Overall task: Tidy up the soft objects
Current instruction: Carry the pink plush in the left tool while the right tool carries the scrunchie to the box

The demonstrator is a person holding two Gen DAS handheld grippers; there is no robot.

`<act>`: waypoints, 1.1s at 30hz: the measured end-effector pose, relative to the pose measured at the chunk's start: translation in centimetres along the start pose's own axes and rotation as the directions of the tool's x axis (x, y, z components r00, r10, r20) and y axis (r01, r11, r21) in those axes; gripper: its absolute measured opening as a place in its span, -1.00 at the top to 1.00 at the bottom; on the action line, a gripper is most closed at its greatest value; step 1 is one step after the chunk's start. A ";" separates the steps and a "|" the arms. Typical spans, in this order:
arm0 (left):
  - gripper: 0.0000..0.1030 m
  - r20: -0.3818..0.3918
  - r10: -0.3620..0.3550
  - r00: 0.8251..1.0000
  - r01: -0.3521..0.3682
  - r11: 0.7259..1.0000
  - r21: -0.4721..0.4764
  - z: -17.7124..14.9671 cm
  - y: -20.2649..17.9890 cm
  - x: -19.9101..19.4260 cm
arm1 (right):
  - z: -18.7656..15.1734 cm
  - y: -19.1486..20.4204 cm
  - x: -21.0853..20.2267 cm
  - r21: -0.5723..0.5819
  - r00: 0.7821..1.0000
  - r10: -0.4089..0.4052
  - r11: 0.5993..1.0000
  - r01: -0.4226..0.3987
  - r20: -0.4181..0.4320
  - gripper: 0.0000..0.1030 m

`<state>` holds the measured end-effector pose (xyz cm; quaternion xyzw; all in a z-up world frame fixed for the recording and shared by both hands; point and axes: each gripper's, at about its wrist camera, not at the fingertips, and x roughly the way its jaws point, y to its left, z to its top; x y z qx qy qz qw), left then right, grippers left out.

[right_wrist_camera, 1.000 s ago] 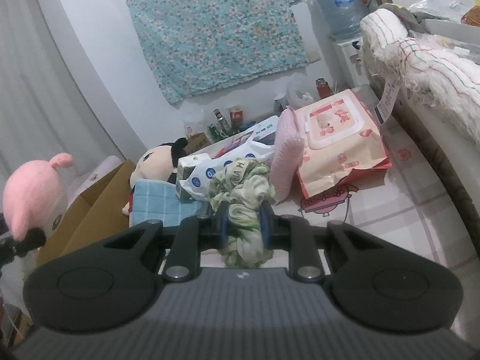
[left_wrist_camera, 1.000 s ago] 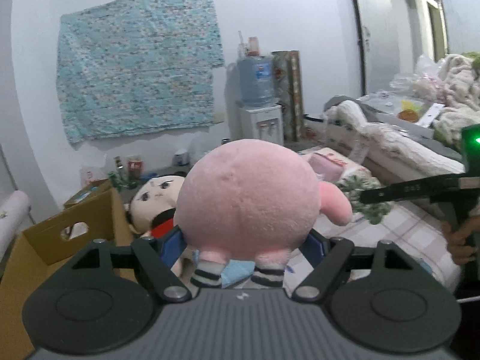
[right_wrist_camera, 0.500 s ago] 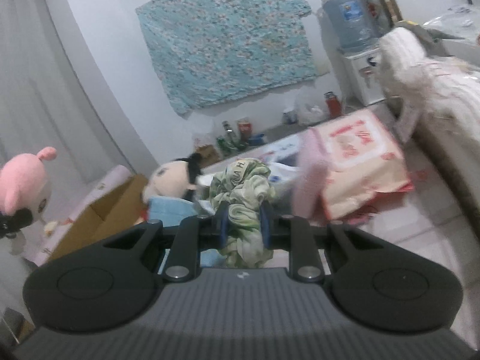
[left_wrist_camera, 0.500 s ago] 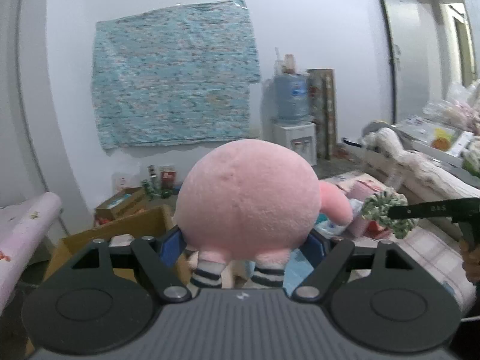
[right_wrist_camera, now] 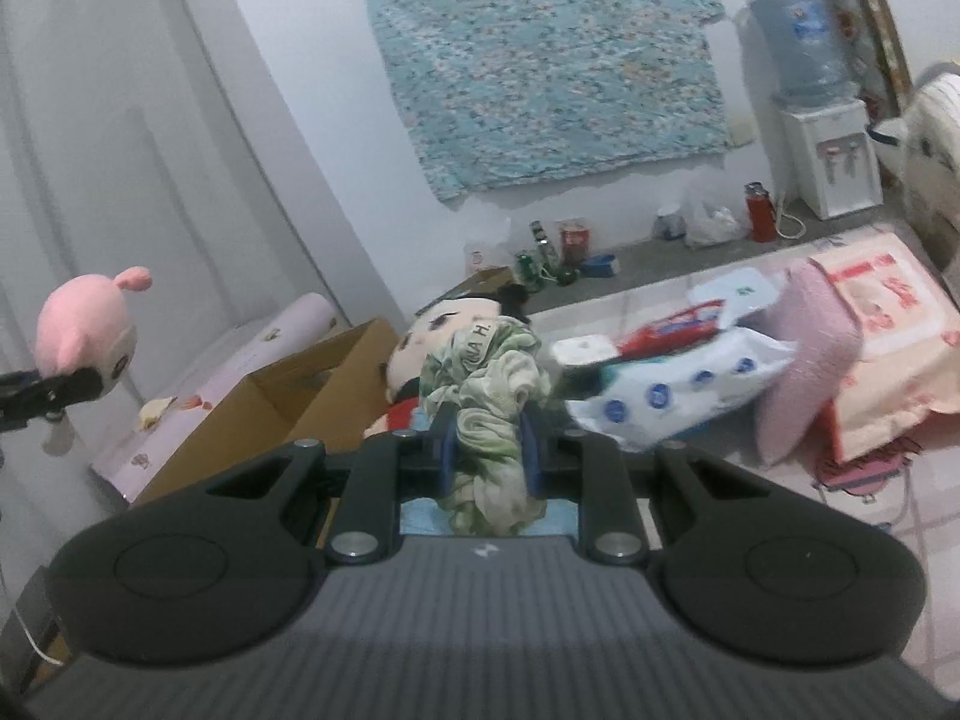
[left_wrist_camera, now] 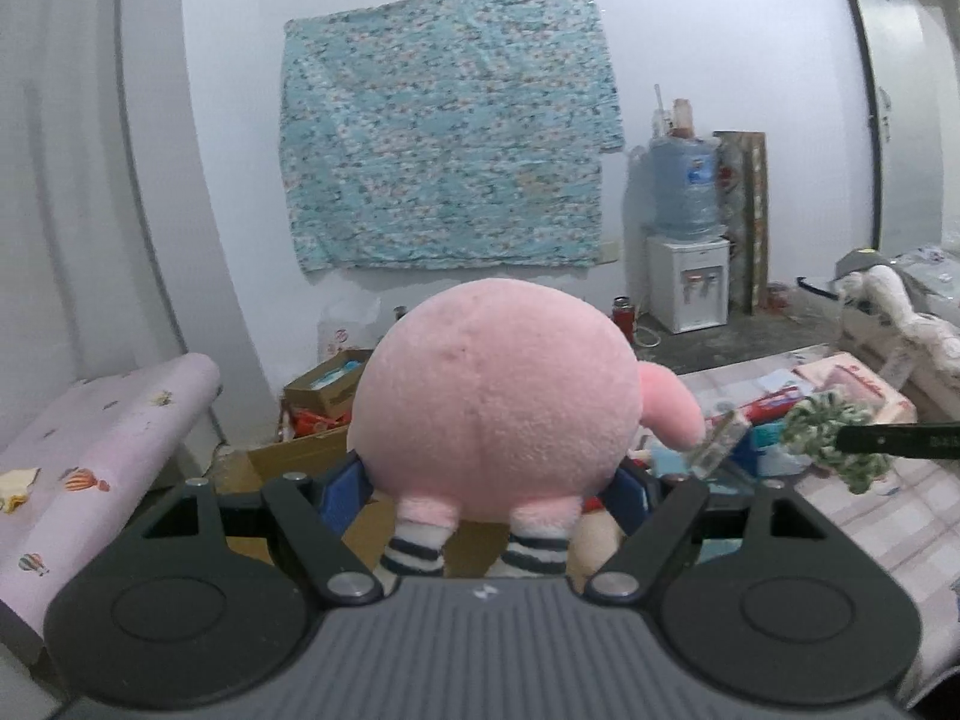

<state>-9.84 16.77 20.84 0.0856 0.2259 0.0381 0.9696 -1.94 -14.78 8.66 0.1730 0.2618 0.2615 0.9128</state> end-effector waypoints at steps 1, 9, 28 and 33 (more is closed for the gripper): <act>-0.57 -0.006 0.005 1.000 -0.005 1.000 -0.003 0.1 0.5 0.2 | 0.1 0.4 0.1 -0.001 1.000 0.005 1.000 -0.005 -0.001 0.60; -0.57 -0.039 0.004 0.999 -0.005 1.000 -0.025 0.6 3.8 2.7 | 1.3 2.4 1.7 -0.002 0.999 0.011 1.000 -0.011 -0.044 0.60; -0.57 -0.201 0.091 0.975 -0.058 0.985 0.164 -2.6 12.3 14.4 | 6.9 19.3 16.6 -0.131 0.962 0.126 0.978 -0.161 -0.243 0.60; -0.57 -0.256 0.142 0.956 -0.082 0.969 0.231 -4.2 13.8 19.2 | 6.3 24.5 24.5 -0.108 0.940 0.100 0.984 -0.142 -0.326 0.60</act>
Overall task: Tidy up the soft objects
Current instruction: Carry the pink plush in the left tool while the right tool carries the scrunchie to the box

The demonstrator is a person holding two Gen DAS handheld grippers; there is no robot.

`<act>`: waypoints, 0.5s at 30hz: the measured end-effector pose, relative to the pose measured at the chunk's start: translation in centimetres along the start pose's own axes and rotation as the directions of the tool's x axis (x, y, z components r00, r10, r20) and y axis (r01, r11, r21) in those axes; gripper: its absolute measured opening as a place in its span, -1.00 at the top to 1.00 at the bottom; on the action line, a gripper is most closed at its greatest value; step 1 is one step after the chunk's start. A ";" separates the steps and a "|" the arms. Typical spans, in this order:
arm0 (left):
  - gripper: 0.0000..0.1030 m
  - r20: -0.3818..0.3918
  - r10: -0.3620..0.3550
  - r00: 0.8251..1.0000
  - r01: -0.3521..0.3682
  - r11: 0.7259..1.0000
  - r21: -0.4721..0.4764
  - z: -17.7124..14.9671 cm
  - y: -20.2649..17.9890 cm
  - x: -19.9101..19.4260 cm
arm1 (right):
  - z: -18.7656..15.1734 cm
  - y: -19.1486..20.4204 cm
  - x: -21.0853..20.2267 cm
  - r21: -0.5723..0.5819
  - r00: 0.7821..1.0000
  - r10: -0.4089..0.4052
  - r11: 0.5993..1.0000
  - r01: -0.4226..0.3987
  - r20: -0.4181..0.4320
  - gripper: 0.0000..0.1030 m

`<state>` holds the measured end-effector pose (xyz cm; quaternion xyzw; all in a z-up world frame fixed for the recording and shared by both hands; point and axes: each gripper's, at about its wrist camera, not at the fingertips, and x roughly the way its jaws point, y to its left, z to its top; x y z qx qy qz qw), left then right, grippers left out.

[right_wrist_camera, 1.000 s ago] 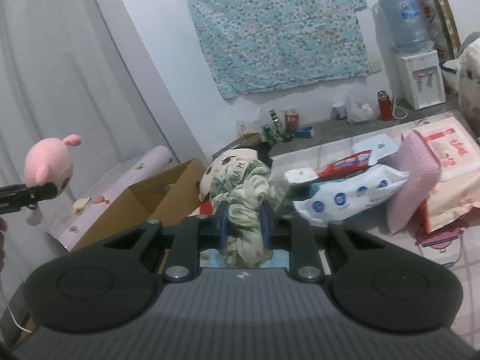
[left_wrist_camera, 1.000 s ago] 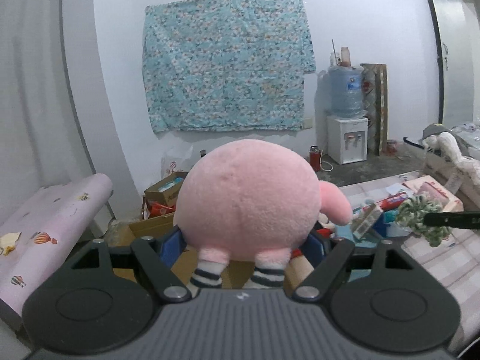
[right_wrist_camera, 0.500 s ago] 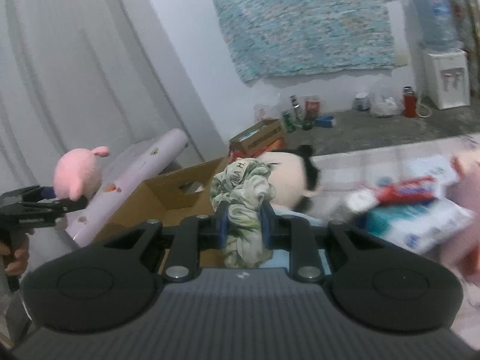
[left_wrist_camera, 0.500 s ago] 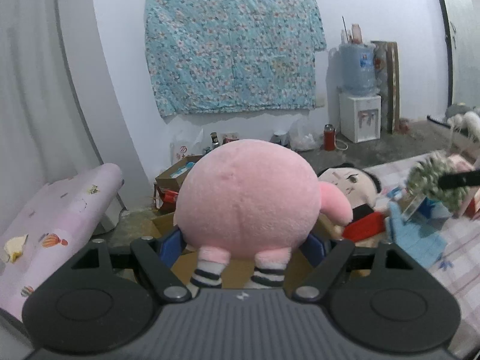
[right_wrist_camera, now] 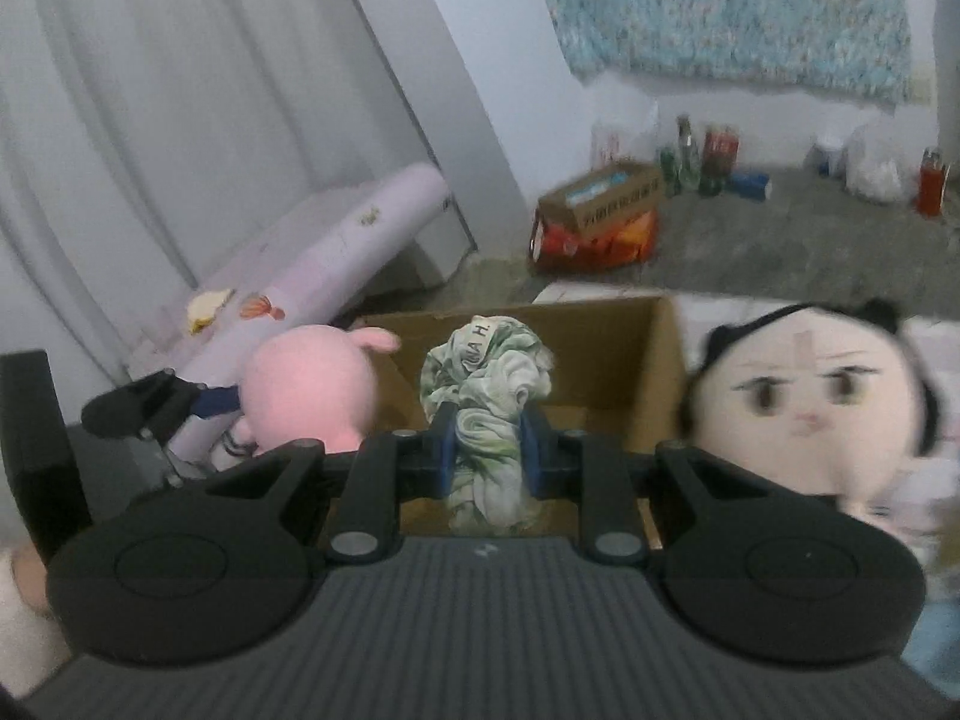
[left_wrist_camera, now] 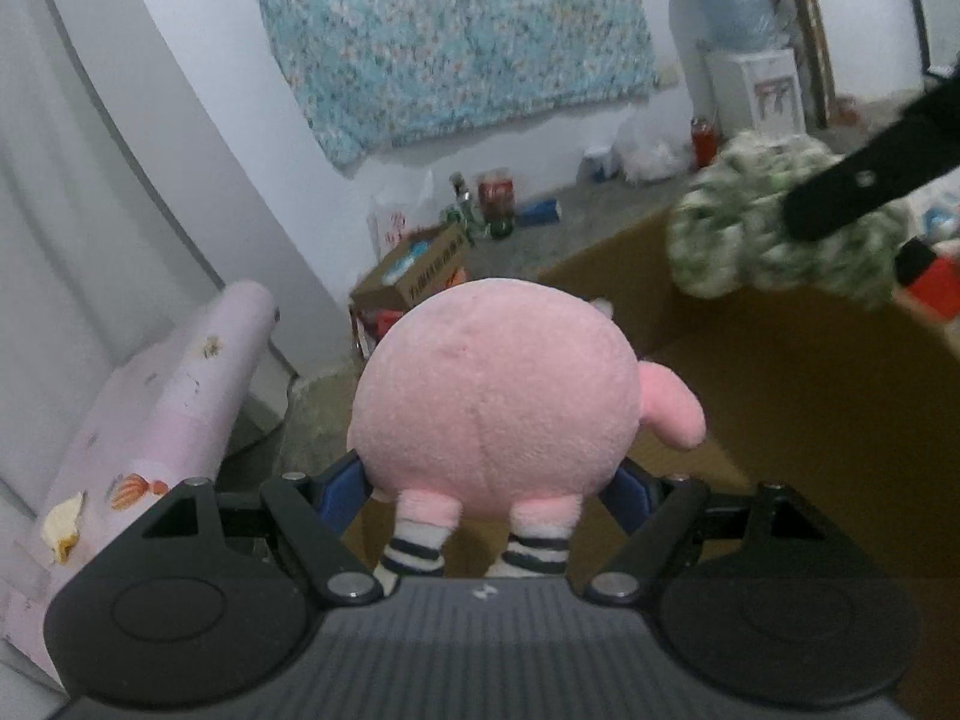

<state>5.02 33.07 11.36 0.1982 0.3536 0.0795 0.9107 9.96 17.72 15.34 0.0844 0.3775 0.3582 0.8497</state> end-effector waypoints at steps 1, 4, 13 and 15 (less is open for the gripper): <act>-0.58 -0.013 0.004 1.000 -0.004 1.000 0.002 -0.1 0.1 1.1 | 0.4 0.7 1.6 0.014 1.000 -0.001 1.000 0.002 -0.017 0.60; -0.58 -0.036 0.024 0.999 -0.023 1.000 0.015 -0.2 0.1 3.6 | 1.0 2.7 6.0 0.028 0.998 -0.040 0.999 0.042 -0.057 0.60; -0.73 -0.136 0.052 0.989 -0.062 0.996 -0.067 0.1 0.1 9.7 | 1.0 3.7 16.0 0.039 0.981 -0.152 0.987 0.158 -0.121 0.59; -0.76 -0.184 0.031 0.982 -0.044 0.997 -0.070 -0.1 0.1 10.6 | 0.7 3.5 18.2 0.051 0.974 -0.167 0.983 0.177 -0.155 0.52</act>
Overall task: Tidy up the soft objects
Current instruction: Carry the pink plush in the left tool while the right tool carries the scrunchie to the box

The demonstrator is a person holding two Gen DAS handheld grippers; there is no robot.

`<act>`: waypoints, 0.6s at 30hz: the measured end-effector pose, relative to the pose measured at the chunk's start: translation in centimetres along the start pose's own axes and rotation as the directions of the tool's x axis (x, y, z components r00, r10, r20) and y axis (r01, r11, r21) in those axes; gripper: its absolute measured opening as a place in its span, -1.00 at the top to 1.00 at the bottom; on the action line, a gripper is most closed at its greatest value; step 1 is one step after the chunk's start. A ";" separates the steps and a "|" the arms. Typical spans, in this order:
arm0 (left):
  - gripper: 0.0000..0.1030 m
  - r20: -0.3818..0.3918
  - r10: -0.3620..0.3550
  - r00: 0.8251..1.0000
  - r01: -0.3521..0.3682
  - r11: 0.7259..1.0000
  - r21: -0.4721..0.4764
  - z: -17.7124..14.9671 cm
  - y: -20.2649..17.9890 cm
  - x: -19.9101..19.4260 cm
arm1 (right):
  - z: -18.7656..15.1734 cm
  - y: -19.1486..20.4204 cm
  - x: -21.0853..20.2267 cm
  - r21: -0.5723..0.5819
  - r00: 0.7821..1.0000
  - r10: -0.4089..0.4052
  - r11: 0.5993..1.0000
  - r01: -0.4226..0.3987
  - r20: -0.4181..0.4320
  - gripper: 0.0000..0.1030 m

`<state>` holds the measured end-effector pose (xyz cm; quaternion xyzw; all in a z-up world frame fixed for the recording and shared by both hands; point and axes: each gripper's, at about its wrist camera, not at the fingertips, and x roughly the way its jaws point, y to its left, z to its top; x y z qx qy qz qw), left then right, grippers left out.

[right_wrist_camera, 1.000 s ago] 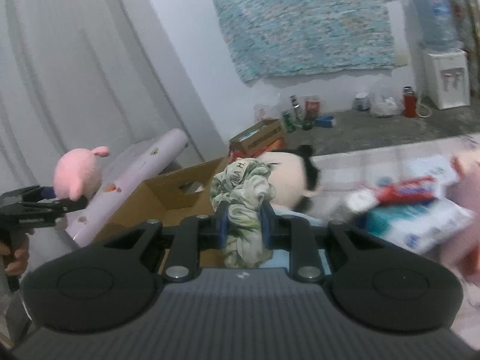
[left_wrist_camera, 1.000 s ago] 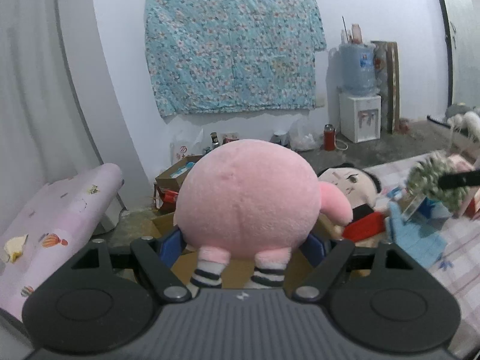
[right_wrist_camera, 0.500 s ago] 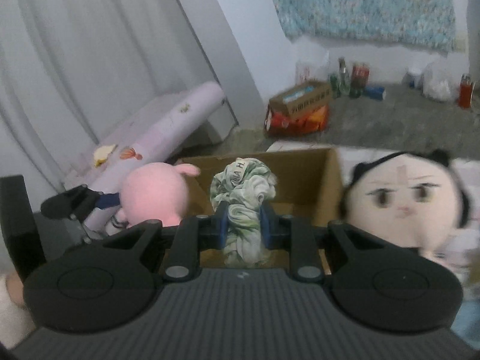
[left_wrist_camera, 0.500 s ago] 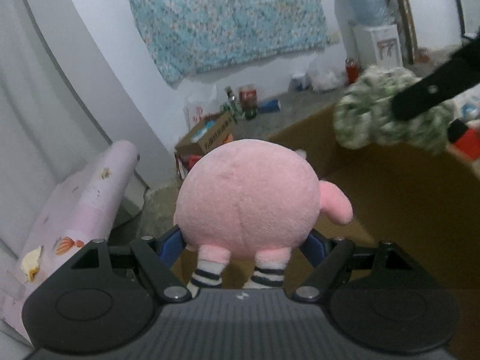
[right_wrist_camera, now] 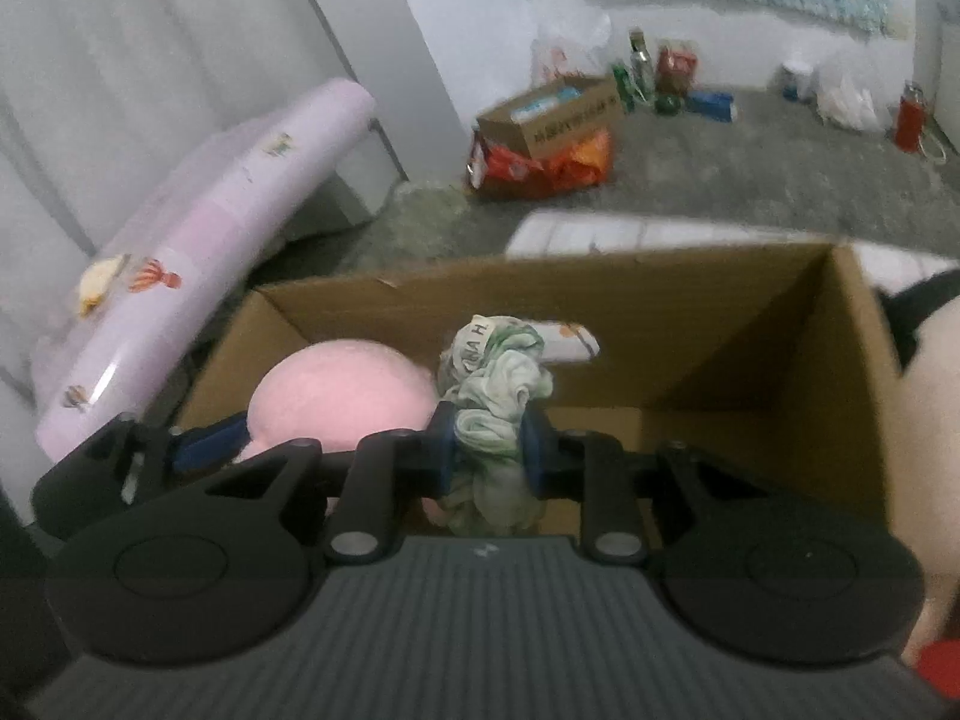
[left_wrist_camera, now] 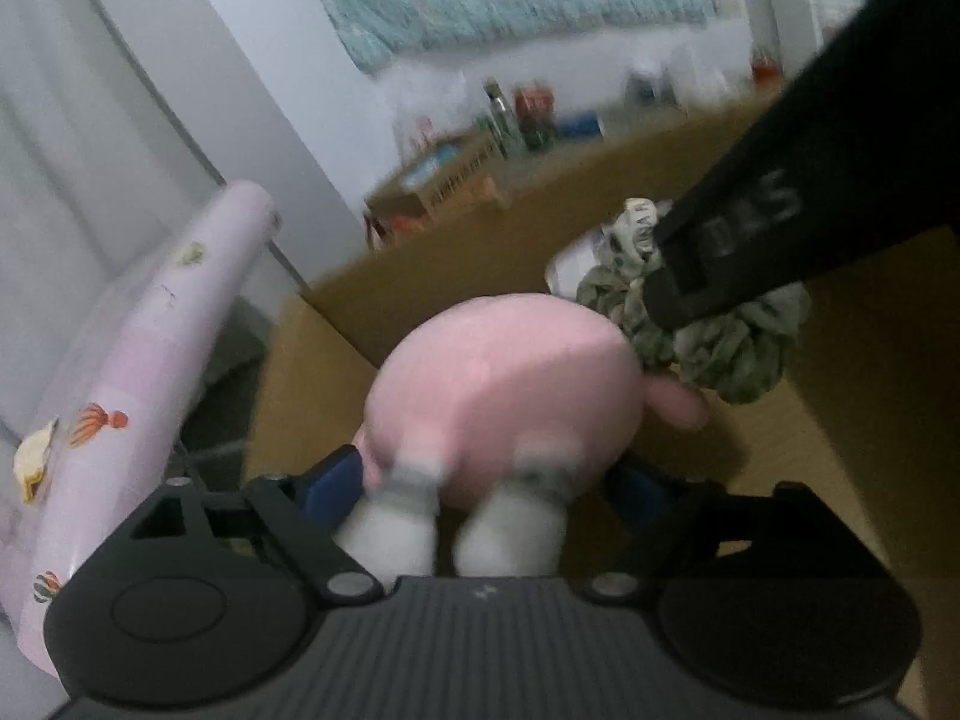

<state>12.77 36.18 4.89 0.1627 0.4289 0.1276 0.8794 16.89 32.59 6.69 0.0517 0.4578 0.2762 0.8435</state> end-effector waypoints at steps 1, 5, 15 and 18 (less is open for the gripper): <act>-0.76 -0.019 0.006 1.000 -0.005 0.999 0.032 -0.1 -0.4 0.3 | -0.1 -0.2 1.0 0.004 1.000 -0.008 1.000 0.008 -0.023 0.51; -0.84 -0.002 0.075 0.997 -0.074 0.987 0.141 -1.0 -1.8 -0.4 | -1.1 -0.7 3.5 0.018 0.997 -0.009 1.000 0.010 -0.075 0.00; -0.69 0.035 -0.010 0.999 0.006 0.990 0.140 -2.6 -0.1 -3.7 | -0.1 -2.8 3.1 0.067 0.995 0.036 0.997 -0.029 -0.098 -0.71; -0.27 0.047 -0.012 0.999 0.004 0.987 0.162 -2.5 0.1 -4.2 | -0.4 -2.9 1.2 0.041 0.996 0.025 0.999 -0.021 -0.081 -0.48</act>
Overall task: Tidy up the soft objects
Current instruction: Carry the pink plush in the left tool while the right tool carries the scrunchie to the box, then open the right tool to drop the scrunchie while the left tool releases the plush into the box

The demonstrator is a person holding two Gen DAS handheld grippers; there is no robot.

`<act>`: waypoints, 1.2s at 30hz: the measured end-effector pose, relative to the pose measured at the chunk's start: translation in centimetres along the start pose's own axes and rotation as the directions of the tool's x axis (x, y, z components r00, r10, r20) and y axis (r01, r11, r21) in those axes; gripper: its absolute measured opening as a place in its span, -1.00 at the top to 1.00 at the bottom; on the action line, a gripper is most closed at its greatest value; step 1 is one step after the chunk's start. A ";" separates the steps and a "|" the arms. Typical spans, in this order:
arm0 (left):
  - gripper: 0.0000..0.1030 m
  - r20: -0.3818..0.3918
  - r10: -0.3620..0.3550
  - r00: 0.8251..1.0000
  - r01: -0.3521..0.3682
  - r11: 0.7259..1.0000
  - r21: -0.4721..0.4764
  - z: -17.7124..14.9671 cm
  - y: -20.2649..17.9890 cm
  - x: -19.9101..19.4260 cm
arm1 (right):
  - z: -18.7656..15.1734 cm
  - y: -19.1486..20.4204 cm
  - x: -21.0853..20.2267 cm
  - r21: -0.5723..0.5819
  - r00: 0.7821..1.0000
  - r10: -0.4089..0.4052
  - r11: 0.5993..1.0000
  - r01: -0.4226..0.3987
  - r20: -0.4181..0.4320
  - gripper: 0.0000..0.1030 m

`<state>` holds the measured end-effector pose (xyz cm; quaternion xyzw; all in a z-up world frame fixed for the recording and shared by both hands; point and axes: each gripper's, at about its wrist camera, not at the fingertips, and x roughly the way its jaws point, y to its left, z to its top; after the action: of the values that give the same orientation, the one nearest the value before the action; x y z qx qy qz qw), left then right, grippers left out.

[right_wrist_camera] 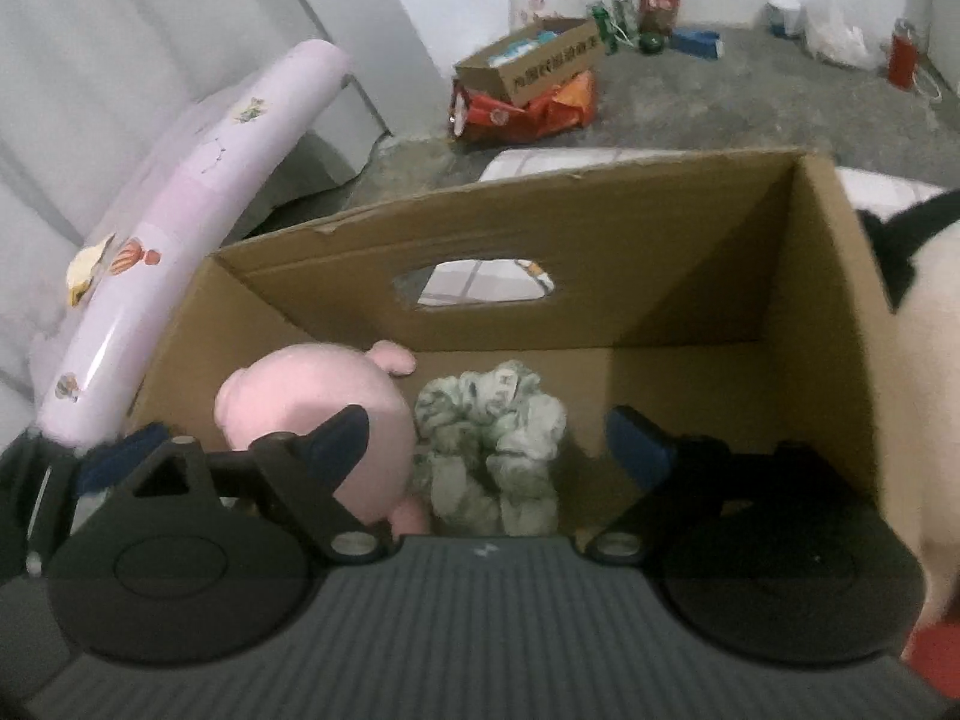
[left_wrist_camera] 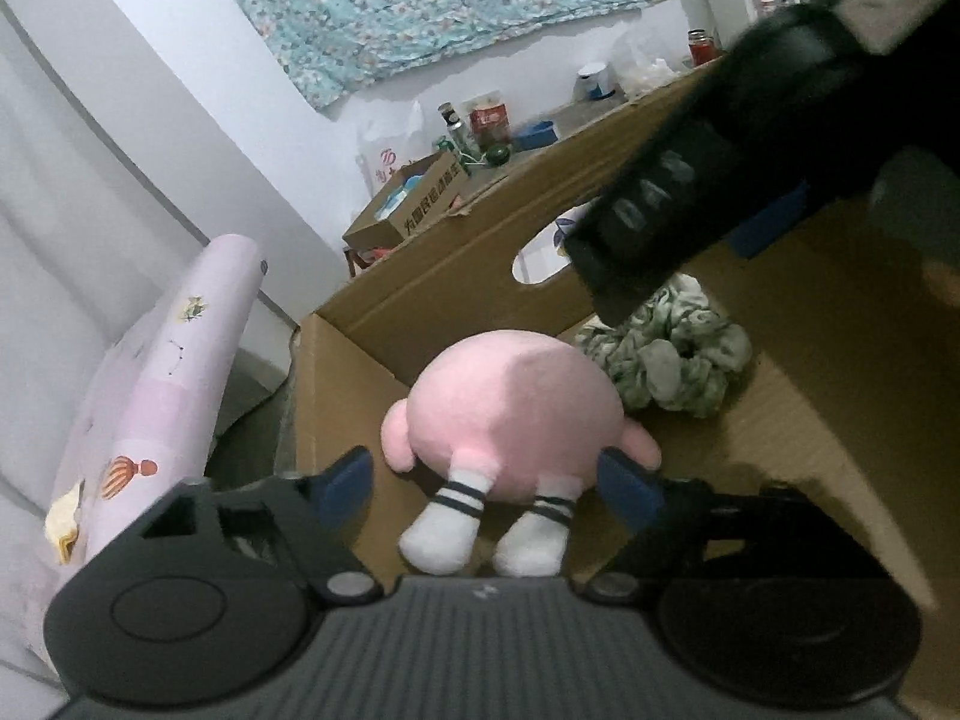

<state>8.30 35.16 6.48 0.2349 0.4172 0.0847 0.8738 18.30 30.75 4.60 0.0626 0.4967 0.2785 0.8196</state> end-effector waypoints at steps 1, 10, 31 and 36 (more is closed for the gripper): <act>-0.16 -0.003 -0.007 1.000 0.007 1.000 0.001 0.0 0.0 0.0 | -0.3 0.1 -0.4 -0.016 1.000 0.010 1.000 -0.010 -0.003 -0.32; 0.19 -0.066 -0.057 0.996 0.053 0.996 -0.068 0.7 0.7 2.5 | -1.9 -0.6 3.4 0.069 0.995 0.068 0.996 -0.062 -0.078 0.67; -0.32 0.114 0.007 0.993 0.011 0.988 -0.155 0.5 1.2 -12.0 | -2.5 -0.8 -16.8 -0.155 0.933 0.268 0.959 -0.236 0.239 -0.49; -0.33 0.226 -0.065 0.972 0.107 0.977 -0.182 -1.5 -1.0 -19.5 | -8.2 -4.3 -27.4 -0.265 0.883 0.319 0.935 -0.235 0.343 -0.50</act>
<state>-5.29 28.05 18.63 0.1384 0.3183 0.0604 0.9359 3.45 11.58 20.24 0.0971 0.2808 0.4281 0.8535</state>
